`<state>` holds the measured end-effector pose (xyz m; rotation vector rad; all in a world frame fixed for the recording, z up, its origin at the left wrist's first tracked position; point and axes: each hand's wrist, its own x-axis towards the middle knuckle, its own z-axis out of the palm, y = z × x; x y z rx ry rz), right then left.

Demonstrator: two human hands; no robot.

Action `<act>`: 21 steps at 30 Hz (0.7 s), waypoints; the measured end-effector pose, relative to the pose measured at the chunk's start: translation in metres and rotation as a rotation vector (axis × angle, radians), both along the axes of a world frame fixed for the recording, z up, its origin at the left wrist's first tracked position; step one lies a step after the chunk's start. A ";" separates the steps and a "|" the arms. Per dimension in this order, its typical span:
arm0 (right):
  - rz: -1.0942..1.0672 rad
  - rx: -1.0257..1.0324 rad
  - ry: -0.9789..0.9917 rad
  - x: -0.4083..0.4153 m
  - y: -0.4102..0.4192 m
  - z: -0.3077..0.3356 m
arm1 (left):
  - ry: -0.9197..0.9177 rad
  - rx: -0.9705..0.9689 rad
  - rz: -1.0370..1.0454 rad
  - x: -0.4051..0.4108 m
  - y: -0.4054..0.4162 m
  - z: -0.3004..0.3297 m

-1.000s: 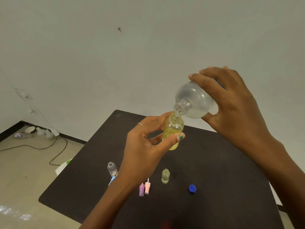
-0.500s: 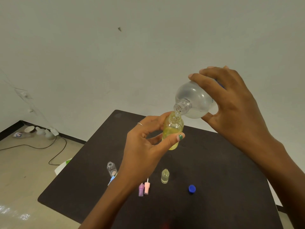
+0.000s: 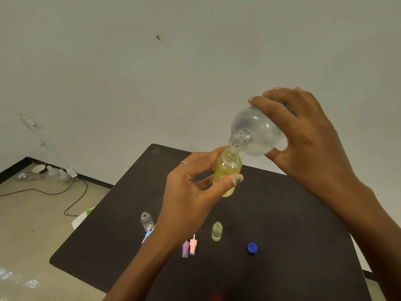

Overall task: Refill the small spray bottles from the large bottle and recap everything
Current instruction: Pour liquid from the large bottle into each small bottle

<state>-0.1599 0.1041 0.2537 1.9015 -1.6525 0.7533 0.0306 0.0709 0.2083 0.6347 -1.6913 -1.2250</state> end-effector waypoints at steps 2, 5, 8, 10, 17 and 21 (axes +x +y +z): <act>0.000 0.002 -0.001 0.000 0.000 0.000 | 0.005 0.006 -0.004 0.000 0.000 0.000; 0.004 0.002 -0.003 0.001 0.001 0.000 | 0.003 0.003 -0.002 0.000 0.000 0.000; 0.002 0.009 -0.002 0.001 0.000 0.001 | -0.002 -0.003 0.003 0.000 0.000 0.001; 0.003 0.007 0.001 0.001 0.000 0.001 | 0.002 -0.003 0.001 0.001 0.000 0.001; 0.008 0.005 -0.004 0.002 0.000 0.001 | -0.006 0.005 0.006 0.001 0.000 -0.001; 0.008 0.003 -0.004 0.002 0.001 0.002 | -0.004 0.003 0.007 0.001 -0.001 0.000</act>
